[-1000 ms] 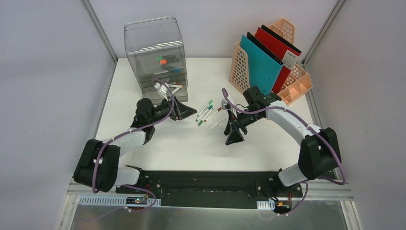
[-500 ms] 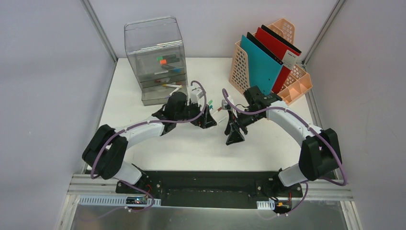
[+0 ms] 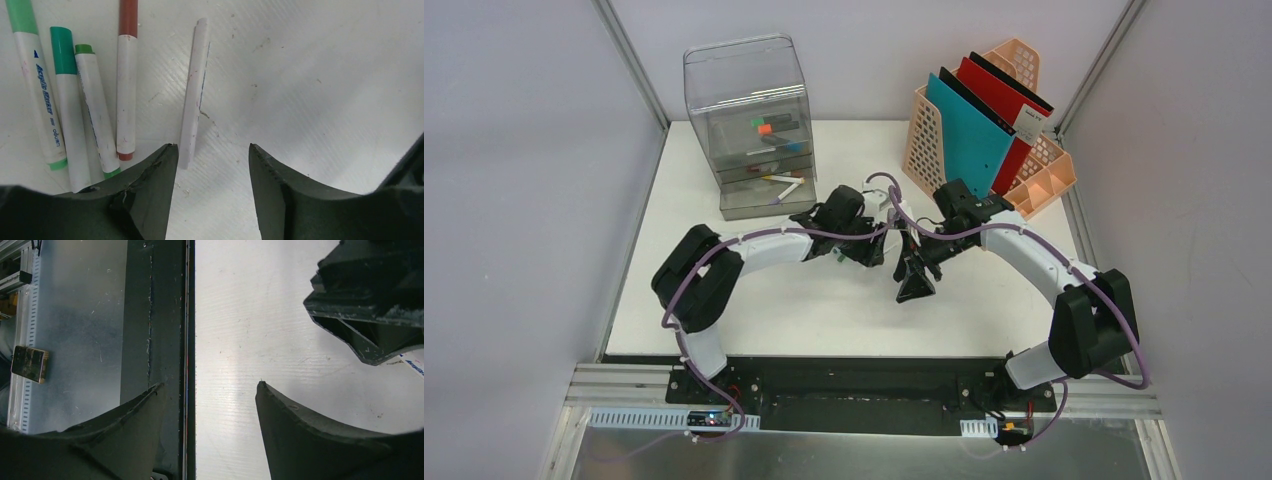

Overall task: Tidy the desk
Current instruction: Pick up the stationery from the center of the board.

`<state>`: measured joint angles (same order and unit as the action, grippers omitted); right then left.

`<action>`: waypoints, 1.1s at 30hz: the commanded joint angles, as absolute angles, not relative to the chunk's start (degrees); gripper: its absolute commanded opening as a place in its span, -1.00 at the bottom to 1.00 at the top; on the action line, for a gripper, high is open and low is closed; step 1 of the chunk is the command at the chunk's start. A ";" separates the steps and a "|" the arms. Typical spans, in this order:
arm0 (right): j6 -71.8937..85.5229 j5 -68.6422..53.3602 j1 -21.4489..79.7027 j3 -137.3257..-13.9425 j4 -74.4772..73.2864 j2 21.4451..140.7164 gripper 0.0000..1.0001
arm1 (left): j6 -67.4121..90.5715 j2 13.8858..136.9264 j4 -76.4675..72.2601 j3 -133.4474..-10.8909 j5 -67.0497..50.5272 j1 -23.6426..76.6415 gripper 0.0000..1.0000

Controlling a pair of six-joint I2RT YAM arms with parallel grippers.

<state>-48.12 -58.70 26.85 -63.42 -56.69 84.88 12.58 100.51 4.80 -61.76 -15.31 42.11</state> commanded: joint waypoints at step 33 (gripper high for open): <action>-50.01 -58.98 26.66 -65.48 -56.83 82.62 0.38 | 3.88 115.31 20.23 -77.59 9.84 52.80 -1.00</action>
<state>-49.36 -58.33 26.72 -63.44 -57.76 84.27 5.69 114.15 18.70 -76.86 8.99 51.05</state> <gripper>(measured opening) 0.689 0.067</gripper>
